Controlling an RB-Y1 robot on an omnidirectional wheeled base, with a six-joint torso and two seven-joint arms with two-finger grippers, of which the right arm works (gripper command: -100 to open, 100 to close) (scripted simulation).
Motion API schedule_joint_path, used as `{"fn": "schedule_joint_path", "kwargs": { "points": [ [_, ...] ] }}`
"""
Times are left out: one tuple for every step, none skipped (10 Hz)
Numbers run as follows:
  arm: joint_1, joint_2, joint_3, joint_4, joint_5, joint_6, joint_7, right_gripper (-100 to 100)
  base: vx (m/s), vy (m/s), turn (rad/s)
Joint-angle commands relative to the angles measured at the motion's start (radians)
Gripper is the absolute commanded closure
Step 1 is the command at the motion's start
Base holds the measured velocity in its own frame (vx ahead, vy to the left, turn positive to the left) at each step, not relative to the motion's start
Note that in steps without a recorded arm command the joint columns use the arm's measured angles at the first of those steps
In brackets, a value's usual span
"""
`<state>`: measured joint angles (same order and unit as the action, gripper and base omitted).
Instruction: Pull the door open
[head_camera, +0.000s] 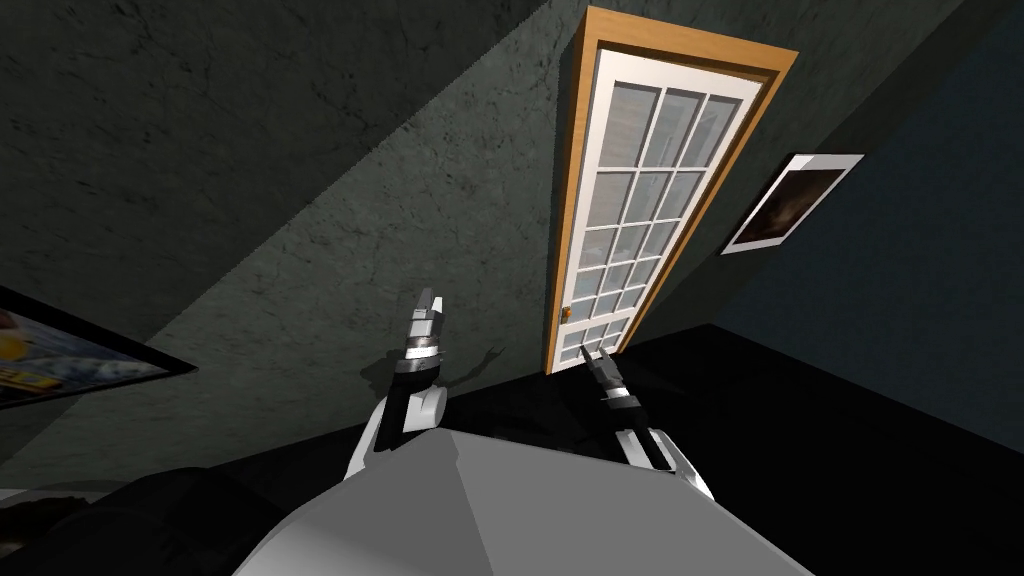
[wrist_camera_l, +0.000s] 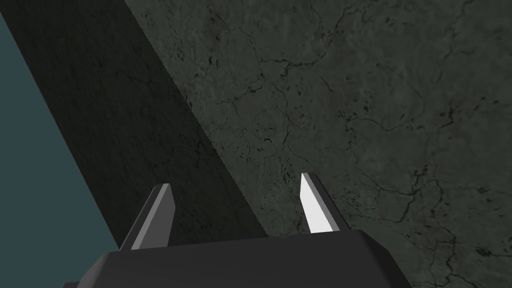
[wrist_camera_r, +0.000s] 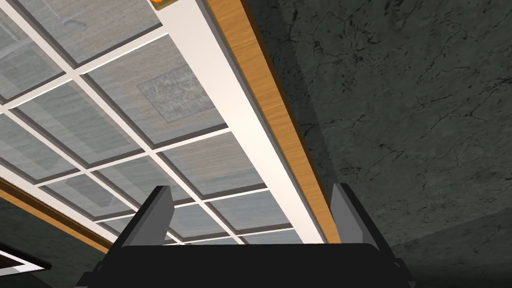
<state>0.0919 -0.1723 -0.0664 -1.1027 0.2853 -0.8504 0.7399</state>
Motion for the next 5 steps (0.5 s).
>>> {"fn": "schedule_joint_path", "kwargs": {
  "points": [
    [-0.014,-0.003,-0.001,0.04,0.007,-0.012,0.029,-100,0.08,-0.035,0.026],
    [-0.021,-0.005,-0.002,0.061,0.012,-0.018,0.046,-100,0.099,-0.039,0.032],
    [-0.028,-0.007,-0.002,0.082,0.017,-0.024,0.062,-100,0.098,-0.034,0.04],
    [-0.034,-0.009,-0.002,0.103,0.021,-0.03,0.079,-100,0.095,-0.036,0.029],
    [-0.04,-0.01,-0.003,0.122,0.026,-0.035,0.094,-100,0.085,-0.04,0.028]
  ]
}}
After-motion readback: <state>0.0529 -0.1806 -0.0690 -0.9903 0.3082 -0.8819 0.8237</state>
